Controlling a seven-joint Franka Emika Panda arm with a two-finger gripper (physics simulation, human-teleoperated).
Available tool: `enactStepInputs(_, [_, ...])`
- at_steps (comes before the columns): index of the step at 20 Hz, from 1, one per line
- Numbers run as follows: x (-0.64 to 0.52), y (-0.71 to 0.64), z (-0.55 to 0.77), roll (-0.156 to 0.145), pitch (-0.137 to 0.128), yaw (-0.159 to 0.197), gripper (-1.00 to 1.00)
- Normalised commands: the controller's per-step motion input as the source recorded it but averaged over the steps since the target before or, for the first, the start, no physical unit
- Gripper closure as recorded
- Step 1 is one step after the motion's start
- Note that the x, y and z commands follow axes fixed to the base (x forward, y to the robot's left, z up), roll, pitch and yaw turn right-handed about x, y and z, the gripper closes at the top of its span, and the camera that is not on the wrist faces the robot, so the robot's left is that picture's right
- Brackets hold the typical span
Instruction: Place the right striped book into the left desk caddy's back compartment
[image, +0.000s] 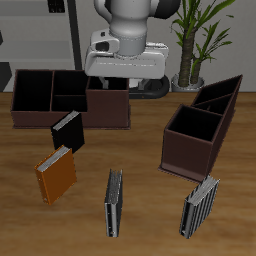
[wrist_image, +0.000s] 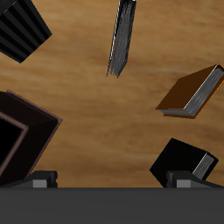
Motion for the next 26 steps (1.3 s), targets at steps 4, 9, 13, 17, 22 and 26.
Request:
enactStepInputs(4, [0.41,0.04,0.03,0.076,0.003,-0.018,-1.0])
enactStepInputs(9, [0.27,-0.08,0.05,-0.012,-0.025,0.002,-1.0])
enactStepInputs(13, [0.38,-0.18,0.04,-0.05,-0.02,-0.027,-1.0])
enactStepInputs(17, [0.31,-0.09,0.01,0.018,-0.011,0.07,-1.0])
enactStepInputs(22, [0.37,-0.11,0.04,0.018,-0.019,0.071,-1.0])
enactStepInputs(26, [0.4,-0.06,-0.09,0.004,-0.017,0.015,-1.0])
